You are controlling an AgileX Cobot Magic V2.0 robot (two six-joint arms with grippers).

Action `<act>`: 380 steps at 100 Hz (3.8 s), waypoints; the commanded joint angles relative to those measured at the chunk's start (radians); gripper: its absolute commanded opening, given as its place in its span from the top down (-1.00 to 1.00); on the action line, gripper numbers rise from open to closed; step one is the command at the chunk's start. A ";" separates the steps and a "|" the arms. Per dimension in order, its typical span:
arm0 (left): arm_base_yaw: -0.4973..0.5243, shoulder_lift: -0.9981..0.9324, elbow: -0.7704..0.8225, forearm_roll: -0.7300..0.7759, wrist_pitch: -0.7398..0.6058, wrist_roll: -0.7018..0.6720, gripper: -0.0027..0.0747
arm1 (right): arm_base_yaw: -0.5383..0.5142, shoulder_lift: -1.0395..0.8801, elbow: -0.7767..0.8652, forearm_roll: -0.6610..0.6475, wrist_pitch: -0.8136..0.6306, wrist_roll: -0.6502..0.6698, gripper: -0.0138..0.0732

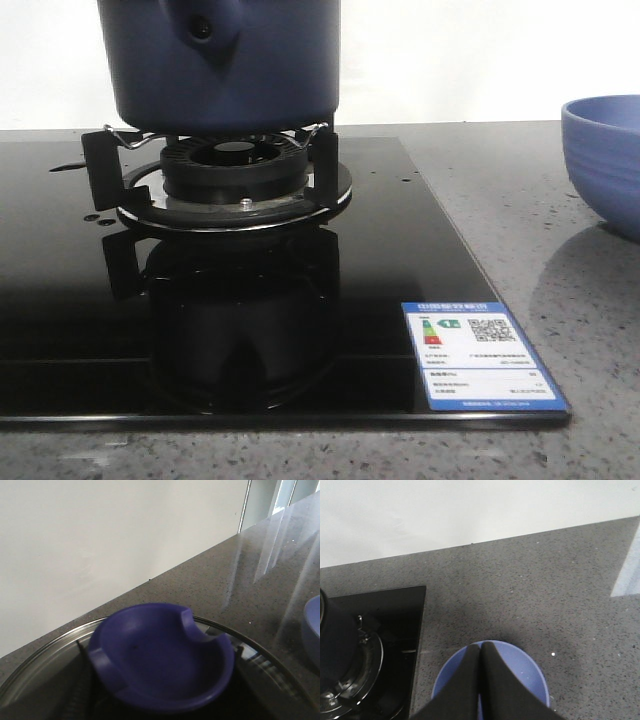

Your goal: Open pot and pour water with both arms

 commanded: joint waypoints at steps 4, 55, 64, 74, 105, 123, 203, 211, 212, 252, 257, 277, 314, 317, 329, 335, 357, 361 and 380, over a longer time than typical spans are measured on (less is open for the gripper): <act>-0.009 -0.020 -0.038 -0.062 0.003 -0.004 0.31 | 0.025 -0.008 -0.032 0.016 -0.052 -0.013 0.83; -0.009 -0.020 -0.038 -0.105 0.027 0.031 -0.06 | 0.027 -0.008 -0.032 0.020 -0.054 -0.015 0.83; -0.009 -0.020 -0.038 -0.131 0.022 0.033 -0.23 | 0.027 -0.008 -0.032 0.023 -0.052 -0.015 0.83; -0.009 -0.020 -0.038 -0.191 0.022 0.058 -0.36 | 0.027 -0.008 -0.032 0.023 -0.052 -0.015 0.83; -0.009 -0.036 -0.084 -0.193 0.005 0.071 -0.38 | 0.027 -0.008 -0.027 0.023 -0.053 -0.032 0.83; -0.009 -0.089 -0.086 -0.138 -0.038 0.071 -0.37 | 0.027 -0.006 0.002 0.023 -0.070 -0.048 0.83; -0.009 -0.738 0.279 -0.159 -0.535 0.041 0.93 | 0.135 -0.220 0.244 0.035 -0.415 -0.218 0.83; -0.009 -0.888 0.387 -0.190 -0.584 0.041 0.98 | 0.165 -0.298 0.351 0.037 -0.514 -0.264 0.83; -0.009 -0.900 0.405 -0.195 -0.586 0.041 0.98 | 0.171 -0.306 0.372 0.037 -0.527 -0.274 0.83; -0.009 -1.317 0.724 -0.195 -0.643 0.037 0.98 | 0.295 -0.758 0.894 0.037 -0.834 -0.350 0.83; -0.009 -1.330 0.738 -0.195 -0.641 0.037 0.98 | 0.295 -0.783 0.920 0.037 -0.847 -0.350 0.83; -0.009 -1.336 0.749 -0.193 -0.630 0.037 0.98 | 0.295 -0.812 0.966 0.037 -0.848 -0.350 0.83; -0.009 -1.336 0.749 -0.193 -0.630 0.037 0.98 | 0.295 -0.812 0.968 0.037 -0.848 -0.350 0.83; -0.009 -1.336 0.749 -0.193 -0.630 0.037 0.98 | 0.295 -0.812 0.968 0.037 -0.848 -0.350 0.83; -0.009 -1.336 0.749 -0.193 -0.630 0.037 0.98 | 0.295 -0.812 0.968 0.037 -0.848 -0.350 0.83; -0.009 -1.336 0.749 -0.193 -0.630 0.037 0.98 | 0.295 -0.812 0.968 0.037 -0.848 -0.350 0.83; -0.009 -1.340 0.749 0.366 -0.622 -0.085 0.98 | 0.295 -0.812 0.968 0.037 -0.848 -0.350 0.83; -0.009 -1.340 0.749 0.518 -0.610 -0.329 0.98 | 0.295 -0.812 0.968 0.037 -0.848 -0.350 0.83; -0.002 -1.340 0.792 1.445 -0.442 -1.284 0.98 | 0.295 -0.812 0.968 0.037 -0.848 -0.350 0.83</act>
